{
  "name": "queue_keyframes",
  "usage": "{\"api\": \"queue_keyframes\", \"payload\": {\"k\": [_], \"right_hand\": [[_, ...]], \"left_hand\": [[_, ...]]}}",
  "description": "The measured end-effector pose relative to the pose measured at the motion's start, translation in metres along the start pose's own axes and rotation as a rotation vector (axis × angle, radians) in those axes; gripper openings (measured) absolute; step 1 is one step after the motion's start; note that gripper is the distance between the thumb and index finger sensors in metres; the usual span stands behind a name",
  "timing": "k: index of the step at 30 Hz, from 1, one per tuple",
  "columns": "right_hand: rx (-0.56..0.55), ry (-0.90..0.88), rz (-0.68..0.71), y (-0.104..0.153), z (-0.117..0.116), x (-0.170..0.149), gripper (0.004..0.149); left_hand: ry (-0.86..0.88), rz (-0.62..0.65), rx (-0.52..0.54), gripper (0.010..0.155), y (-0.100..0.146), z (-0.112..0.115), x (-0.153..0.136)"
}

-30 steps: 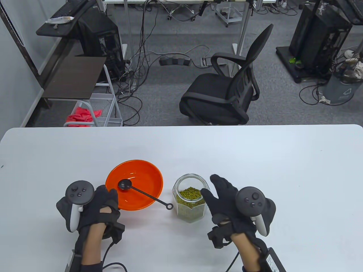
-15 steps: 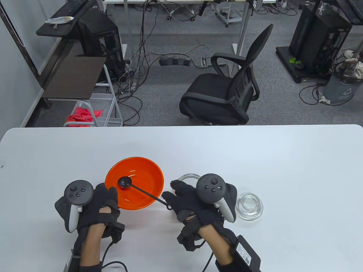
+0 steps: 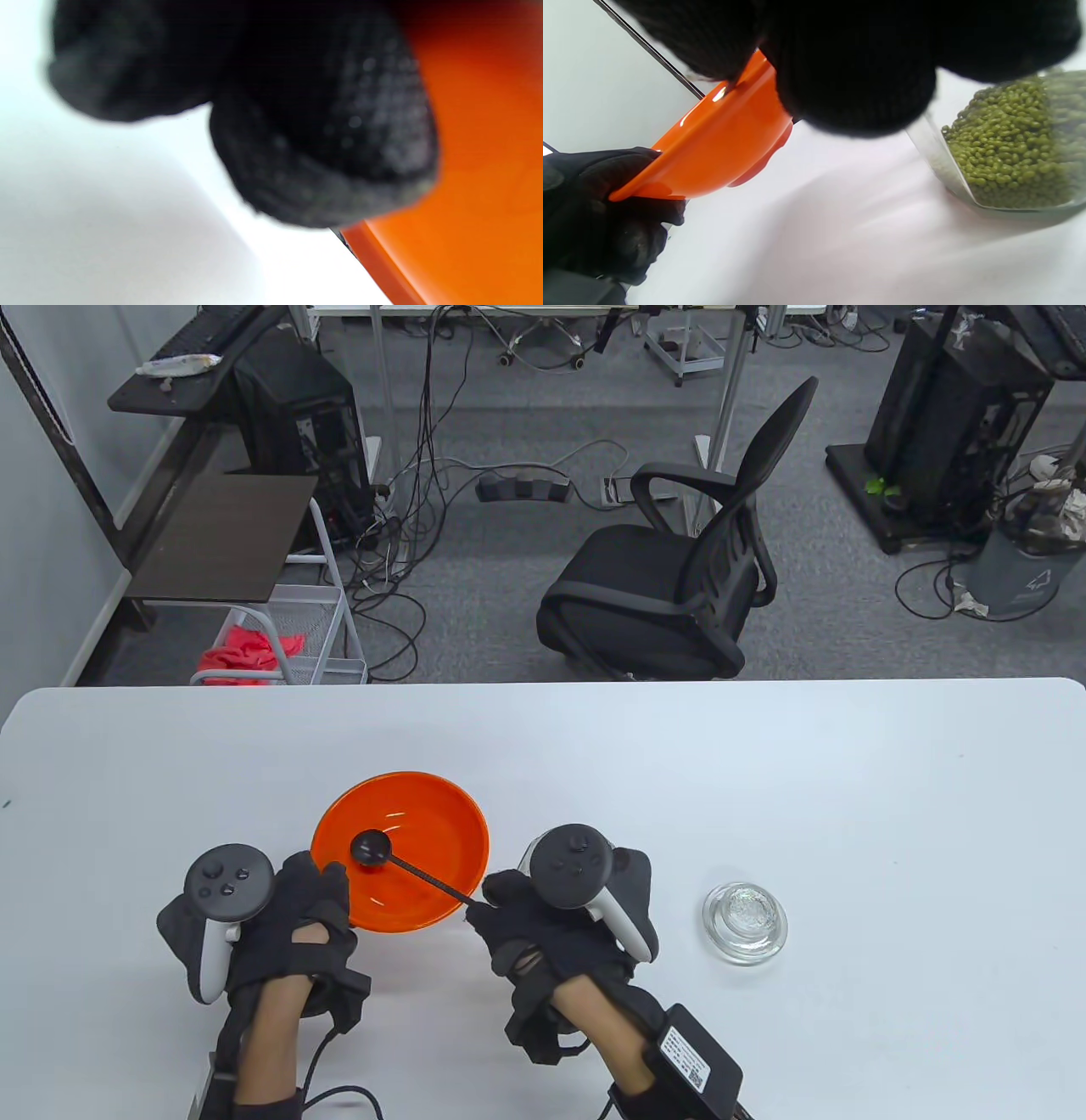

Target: Portion mung beans with measuring scoop (Bowl in hand)

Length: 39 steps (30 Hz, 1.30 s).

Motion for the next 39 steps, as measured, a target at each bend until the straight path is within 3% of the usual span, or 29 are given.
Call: {"api": "queue_keyframes", "payload": {"k": [9,25,39], "right_hand": [[-0.128,-0.045,0.052,0.009,0.023,-0.002,0.043],[-0.409,0.082,0.02,0.053,0.103,-0.032,0.039],[-0.478,0.276,0.038,0.086,0.163,-0.029,0.038]], "left_hand": [[-0.009,0.006,0.012,0.054,0.005,-0.002,0.003],[-0.03,-0.074,-0.003,0.055,0.018,0.022,-0.032],[-0.042,-0.1,-0.065,0.054,0.017,0.041,-0.051]]}}
Point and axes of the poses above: the tracker on the back of each hand, its own x axis roughly to the thumb side, its own y axis roughly from the fingertips to the wrist, z = x × y, the point moved 5 cm from there along -y, roughly from the wrist to the fingertips, and after that the axes turned 13 degrees about z, right-handed, at the moved point
